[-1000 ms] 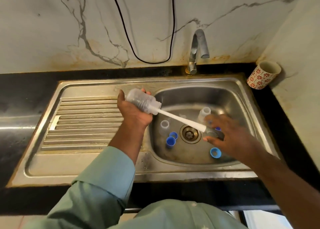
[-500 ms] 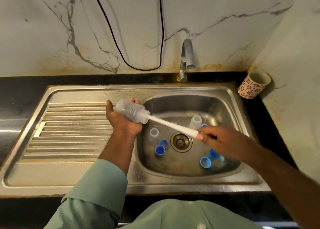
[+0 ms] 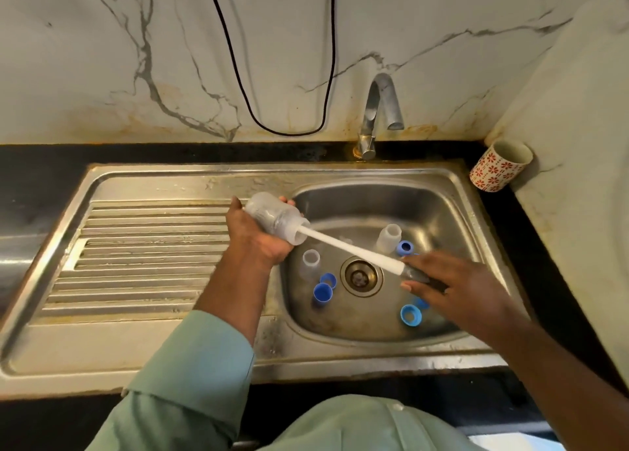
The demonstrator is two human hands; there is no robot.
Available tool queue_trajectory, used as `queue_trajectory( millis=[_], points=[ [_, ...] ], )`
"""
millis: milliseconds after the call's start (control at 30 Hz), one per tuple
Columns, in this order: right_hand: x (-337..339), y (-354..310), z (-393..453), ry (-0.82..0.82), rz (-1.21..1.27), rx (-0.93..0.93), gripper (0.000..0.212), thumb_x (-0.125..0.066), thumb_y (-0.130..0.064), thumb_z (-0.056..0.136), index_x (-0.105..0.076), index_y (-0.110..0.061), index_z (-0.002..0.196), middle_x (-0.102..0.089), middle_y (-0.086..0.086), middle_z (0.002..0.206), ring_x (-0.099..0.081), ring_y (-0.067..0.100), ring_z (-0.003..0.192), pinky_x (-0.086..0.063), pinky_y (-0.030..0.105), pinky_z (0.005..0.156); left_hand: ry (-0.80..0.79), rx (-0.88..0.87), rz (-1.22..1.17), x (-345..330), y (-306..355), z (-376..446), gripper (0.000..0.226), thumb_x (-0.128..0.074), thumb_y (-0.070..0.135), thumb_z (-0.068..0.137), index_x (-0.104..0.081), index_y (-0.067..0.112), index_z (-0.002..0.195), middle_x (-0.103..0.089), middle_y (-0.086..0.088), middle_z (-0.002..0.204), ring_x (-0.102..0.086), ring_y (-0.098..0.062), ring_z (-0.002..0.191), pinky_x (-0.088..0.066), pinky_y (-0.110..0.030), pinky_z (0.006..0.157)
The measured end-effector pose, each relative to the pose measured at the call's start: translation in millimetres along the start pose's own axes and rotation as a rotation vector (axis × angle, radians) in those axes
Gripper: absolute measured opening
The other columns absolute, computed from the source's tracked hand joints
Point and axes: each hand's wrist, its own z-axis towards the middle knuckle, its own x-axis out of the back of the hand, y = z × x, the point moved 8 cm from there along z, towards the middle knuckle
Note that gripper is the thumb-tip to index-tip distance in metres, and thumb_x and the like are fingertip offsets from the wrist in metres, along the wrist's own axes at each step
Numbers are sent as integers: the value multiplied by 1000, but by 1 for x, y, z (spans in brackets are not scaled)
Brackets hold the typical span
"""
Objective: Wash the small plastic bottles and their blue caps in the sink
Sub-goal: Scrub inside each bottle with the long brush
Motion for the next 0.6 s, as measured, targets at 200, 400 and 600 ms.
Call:
queue_trajectory(
  millis=[200,400,600],
  points=[
    [1,12,1,272,43,-210,47,-44,-63,90,-70,-25,88,-64,-11,76,-55,13,78,-43,41,76,-13,8,-12,3,11,-3,49,-45,57,95,-60,11,105,-60,-8,86,-61,-21,81,-52,-33,79],
    [-1,10,9,-11,-40,-180,33,-63,-63,80,-55,-38,101,-56,-15,84,-56,4,67,-47,24,57,-35,43,-2,3,13,-7,53,-43,57,96,-60,8,102,-61,-9,81,-62,-21,73,-53,-31,66],
    [-12,-30,18,-69,245,-186,15,-65,-43,87,-62,-28,84,-60,-7,73,-58,11,65,-53,33,62,-194,-40,-79,-5,21,-3,47,-45,55,95,-61,12,103,-64,-8,79,-64,-22,70,-54,-32,68]
  ],
)
